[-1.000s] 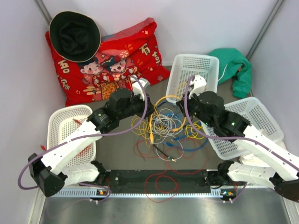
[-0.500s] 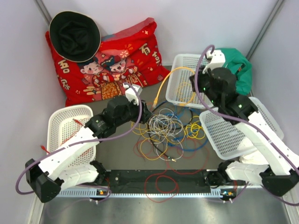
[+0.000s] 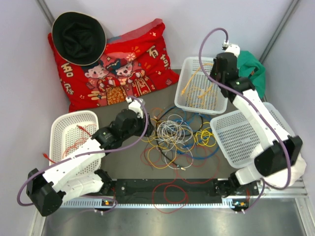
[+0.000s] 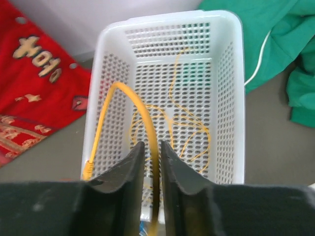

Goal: Untangle the cables

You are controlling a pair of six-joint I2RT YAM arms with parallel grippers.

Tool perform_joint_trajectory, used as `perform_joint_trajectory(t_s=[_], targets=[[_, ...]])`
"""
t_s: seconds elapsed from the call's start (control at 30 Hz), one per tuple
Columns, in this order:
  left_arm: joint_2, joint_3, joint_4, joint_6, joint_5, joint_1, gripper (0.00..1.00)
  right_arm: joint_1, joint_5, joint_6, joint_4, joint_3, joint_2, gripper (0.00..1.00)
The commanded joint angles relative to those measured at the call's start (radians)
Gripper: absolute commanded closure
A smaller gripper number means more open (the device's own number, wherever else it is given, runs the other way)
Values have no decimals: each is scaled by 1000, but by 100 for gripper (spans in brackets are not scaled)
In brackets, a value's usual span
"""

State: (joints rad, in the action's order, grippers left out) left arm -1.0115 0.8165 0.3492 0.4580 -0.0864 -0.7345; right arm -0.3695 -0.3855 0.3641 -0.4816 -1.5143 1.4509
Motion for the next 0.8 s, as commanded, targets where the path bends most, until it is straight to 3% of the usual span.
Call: perform_joint_trajectory(t_s=[0.0, 0.03, 0.1, 0.13, 0.37, 0.53, 0.77], targets=[[27, -33, -6, 41, -33, 1, 42, 35, -26, 16, -29, -188, 139, 54], [25, -34, -3, 45, -29, 1, 41, 35, -21, 12, -85, -220, 164, 22], [28, -42, 5, 47, -18, 1, 38, 32, -3, 19, -85, -210, 160, 4], [31, -46, 4, 47, -15, 1, 38, 30, 13, 25, -31, -183, 132, 1], [10, -79, -38, 83, 31, 0, 38, -83, 146, 22, 49, 116, -111, 1], [-35, -102, -58, 143, 82, 0, 38, -177, 254, 48, 98, 462, -285, 1], [-39, -155, -92, 192, 116, 0, 38, -305, 241, 30, 90, 672, -290, 2]])
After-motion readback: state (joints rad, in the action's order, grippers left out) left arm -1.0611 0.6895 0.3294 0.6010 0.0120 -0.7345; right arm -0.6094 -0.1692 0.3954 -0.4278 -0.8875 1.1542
